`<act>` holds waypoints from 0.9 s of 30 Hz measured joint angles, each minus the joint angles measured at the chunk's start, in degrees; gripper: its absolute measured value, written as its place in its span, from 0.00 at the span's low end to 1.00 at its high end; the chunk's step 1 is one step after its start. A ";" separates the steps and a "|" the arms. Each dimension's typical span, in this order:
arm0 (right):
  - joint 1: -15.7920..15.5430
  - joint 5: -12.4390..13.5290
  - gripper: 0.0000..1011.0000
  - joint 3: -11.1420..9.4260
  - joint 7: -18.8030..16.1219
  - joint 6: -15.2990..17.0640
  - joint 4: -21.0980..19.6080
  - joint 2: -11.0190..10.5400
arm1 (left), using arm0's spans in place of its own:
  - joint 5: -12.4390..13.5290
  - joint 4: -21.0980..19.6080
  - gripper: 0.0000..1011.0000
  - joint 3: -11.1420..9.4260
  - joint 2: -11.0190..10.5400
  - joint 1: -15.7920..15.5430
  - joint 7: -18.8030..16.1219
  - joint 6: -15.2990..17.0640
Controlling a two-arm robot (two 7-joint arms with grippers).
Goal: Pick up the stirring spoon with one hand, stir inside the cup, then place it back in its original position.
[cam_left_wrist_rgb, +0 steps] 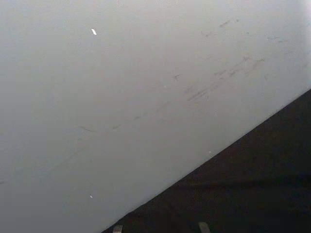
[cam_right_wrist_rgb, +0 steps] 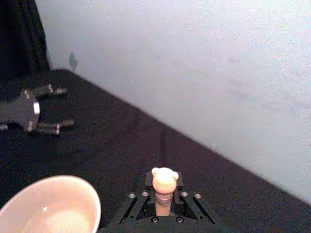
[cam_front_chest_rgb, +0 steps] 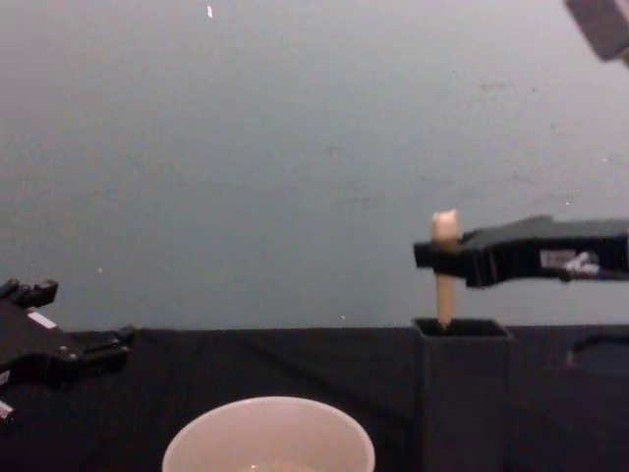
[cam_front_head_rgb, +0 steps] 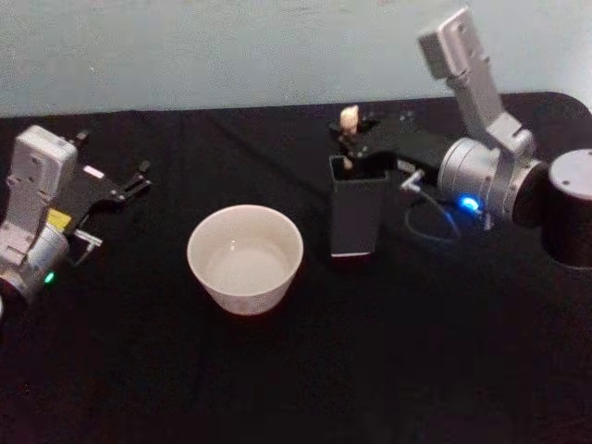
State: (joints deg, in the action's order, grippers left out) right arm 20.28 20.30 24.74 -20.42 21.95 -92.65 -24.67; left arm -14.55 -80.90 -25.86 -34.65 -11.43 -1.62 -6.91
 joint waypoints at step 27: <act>-0.89 5.17 0.19 -3.96 1.25 -4.63 -8.28 -0.11 | 0.00 0.00 0.99 0.00 0.00 0.00 0.00 0.00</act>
State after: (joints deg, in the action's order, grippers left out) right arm 19.39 25.47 20.78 -19.17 17.32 -100.93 -24.78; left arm -14.55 -80.90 -25.86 -34.65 -11.43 -1.62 -6.91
